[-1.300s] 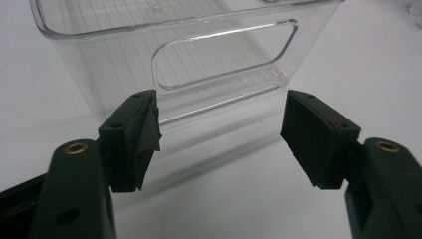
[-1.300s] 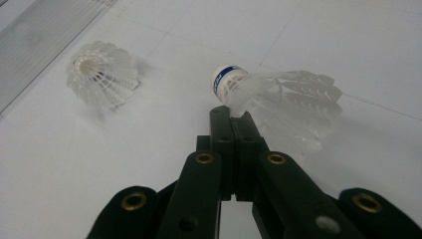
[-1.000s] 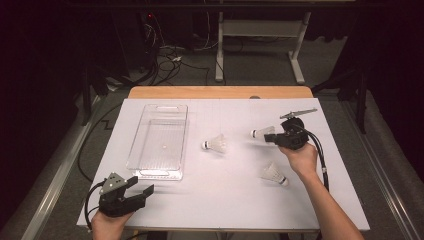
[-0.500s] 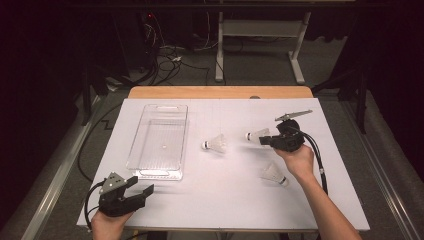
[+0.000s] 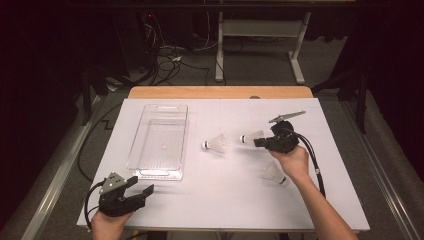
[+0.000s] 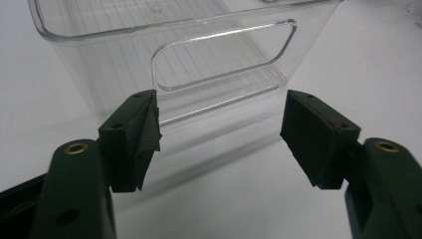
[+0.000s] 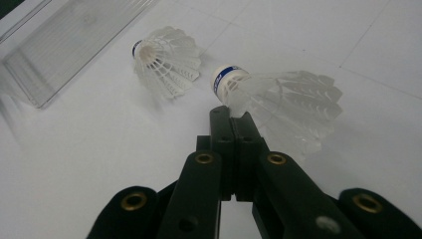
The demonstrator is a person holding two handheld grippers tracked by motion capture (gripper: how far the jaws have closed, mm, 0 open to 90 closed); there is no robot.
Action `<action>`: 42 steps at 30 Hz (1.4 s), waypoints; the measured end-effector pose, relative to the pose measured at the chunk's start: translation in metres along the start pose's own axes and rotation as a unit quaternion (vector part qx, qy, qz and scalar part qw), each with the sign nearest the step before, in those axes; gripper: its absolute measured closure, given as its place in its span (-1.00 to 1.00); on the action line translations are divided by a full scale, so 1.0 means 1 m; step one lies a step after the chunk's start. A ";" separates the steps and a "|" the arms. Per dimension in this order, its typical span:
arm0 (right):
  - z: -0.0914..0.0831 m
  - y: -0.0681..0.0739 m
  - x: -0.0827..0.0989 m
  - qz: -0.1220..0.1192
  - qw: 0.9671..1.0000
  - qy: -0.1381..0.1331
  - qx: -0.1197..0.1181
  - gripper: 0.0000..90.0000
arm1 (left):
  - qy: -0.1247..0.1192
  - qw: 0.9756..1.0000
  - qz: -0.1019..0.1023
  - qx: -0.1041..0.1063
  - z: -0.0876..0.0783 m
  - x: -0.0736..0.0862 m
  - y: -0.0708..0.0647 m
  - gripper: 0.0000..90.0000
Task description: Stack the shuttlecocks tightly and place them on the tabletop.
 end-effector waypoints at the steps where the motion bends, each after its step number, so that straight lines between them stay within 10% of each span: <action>1: 0.001 0.001 0.000 -0.002 1.000 0.001 -0.001 1.00 | 0.000 1.000 0.000 -0.001 0.000 0.000 0.000 -0.28; 42: 0.028 0.031 -0.011 -0.026 0.999 0.034 -0.021 1.00 | 0.003 1.000 0.002 0.003 0.001 0.001 -0.001 -0.28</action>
Point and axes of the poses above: each handheld gripper's, and its own axes: z roughly forward along the jaws, x roughly out of its underside, y roughly to its left, the point moved 7 cm from there along z, roughly forward along the jaws, and after that the axes turned 10 degrees about z, right-handed, at the moved point
